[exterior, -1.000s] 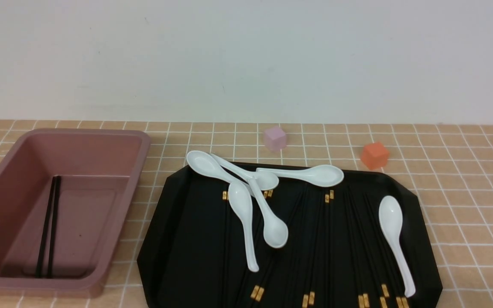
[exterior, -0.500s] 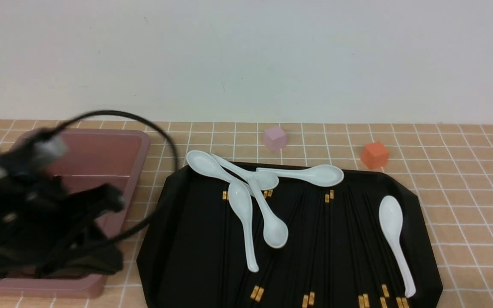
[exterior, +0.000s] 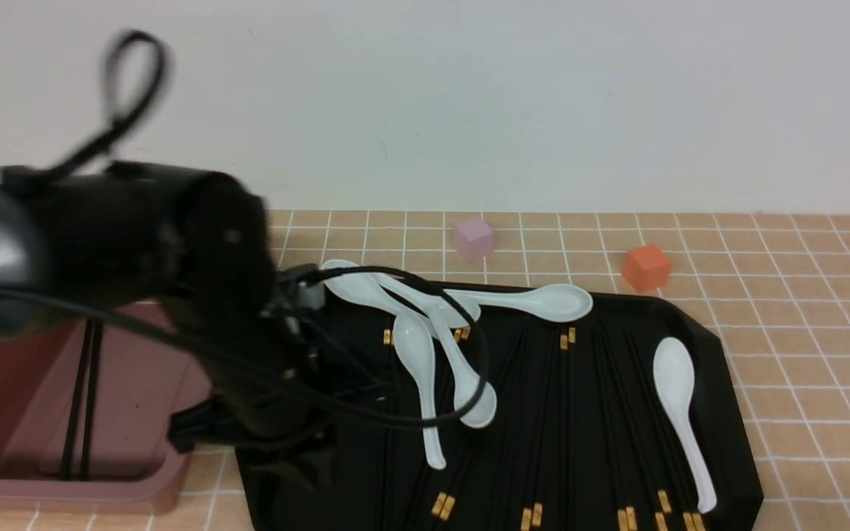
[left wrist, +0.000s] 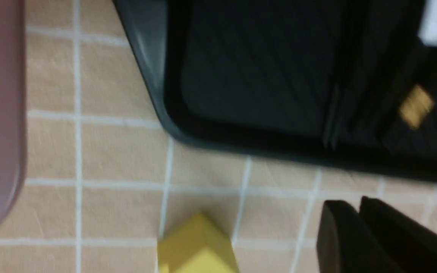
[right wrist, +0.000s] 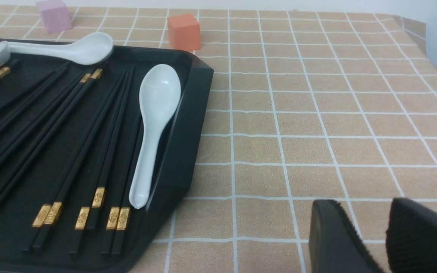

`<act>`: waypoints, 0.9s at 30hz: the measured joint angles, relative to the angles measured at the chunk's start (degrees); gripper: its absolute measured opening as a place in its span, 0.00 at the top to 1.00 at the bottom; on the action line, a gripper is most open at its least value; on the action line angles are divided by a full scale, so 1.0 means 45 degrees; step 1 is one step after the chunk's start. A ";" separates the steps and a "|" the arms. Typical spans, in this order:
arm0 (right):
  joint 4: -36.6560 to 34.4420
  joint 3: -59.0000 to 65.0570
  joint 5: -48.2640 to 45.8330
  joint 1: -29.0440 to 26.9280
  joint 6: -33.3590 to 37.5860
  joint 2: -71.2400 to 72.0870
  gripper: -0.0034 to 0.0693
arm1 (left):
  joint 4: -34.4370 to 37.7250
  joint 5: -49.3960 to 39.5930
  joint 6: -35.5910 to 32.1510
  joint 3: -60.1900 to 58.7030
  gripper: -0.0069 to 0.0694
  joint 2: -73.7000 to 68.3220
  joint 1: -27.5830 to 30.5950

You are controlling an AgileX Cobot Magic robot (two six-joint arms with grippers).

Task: On brown tablecloth take chopsticks from black tray and put them in box.
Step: 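Reach over to the black tray and grasp a pair of chopsticks with the left gripper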

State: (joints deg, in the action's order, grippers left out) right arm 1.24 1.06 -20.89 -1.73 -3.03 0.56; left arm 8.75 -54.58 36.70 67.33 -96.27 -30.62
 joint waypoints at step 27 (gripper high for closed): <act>-0.0011 0.0000 0.0000 0.0000 0.0000 0.0000 0.62 | -0.1761 0.1565 0.1746 0.3286 0.42 -0.4934 -0.0293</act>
State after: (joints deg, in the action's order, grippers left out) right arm 1.19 1.06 -20.89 -1.73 -3.03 0.56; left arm 0.82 -47.54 44.56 82.11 -118.47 -31.93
